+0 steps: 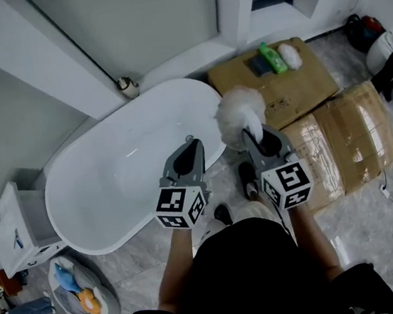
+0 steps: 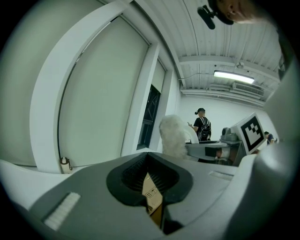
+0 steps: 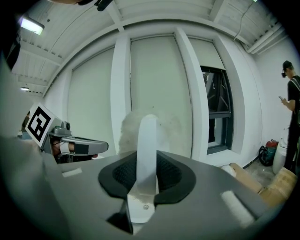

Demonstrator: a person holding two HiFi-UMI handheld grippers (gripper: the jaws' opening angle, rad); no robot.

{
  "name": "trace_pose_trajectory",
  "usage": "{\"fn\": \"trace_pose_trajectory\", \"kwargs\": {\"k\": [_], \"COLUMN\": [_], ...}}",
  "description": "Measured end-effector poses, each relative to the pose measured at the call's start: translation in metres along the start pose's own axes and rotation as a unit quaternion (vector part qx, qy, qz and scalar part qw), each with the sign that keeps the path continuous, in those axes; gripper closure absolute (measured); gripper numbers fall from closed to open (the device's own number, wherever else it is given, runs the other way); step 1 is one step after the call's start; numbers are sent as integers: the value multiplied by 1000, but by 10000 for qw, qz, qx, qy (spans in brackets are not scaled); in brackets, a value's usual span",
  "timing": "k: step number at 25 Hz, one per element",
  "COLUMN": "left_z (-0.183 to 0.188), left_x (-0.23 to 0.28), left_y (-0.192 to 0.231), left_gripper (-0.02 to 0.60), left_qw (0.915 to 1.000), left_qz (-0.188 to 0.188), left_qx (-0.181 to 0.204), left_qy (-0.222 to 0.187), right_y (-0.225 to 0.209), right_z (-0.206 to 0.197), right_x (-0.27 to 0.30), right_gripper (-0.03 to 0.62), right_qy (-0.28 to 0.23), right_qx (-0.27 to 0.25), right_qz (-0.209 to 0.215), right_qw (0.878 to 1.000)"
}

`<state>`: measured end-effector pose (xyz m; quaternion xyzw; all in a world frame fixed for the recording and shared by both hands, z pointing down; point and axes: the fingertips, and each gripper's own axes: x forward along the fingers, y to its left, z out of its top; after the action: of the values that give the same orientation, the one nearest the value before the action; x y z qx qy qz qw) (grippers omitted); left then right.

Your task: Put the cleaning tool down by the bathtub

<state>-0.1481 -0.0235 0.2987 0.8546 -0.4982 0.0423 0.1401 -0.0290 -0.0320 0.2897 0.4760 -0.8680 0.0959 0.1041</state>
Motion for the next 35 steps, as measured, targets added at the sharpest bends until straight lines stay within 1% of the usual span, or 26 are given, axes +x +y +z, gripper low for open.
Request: {"fn": "trace_pose_trajectory", "kwargs": {"k": [10, 18, 24, 30, 35], "left_z": [21, 28, 22, 9, -1], "left_x": [82, 133, 160, 176, 177], "left_y": [4, 10, 13, 14, 17], "left_gripper": [583, 583, 583, 583, 583], "left_qw": [9999, 9989, 9970, 9937, 9914], "left_qz": [146, 458, 742, 1045, 1197], "left_qx": [-17, -78, -190, -348, -455], "left_qy": [23, 72, 143, 200, 268], "right_y": [-68, -116, -142, -166, -177], "right_z": [15, 11, -2, -26, -49], "right_x": [59, 101, 125, 140, 151], "right_gripper": [505, 505, 505, 505, 505], "right_qy": [133, 343, 562, 899, 1133], "right_qx": [-59, -42, 24, 13, -5], "right_qz": [289, 566, 811, 1042, 1026], "right_qw": [9995, 9978, 9951, 9905, 9882]}}
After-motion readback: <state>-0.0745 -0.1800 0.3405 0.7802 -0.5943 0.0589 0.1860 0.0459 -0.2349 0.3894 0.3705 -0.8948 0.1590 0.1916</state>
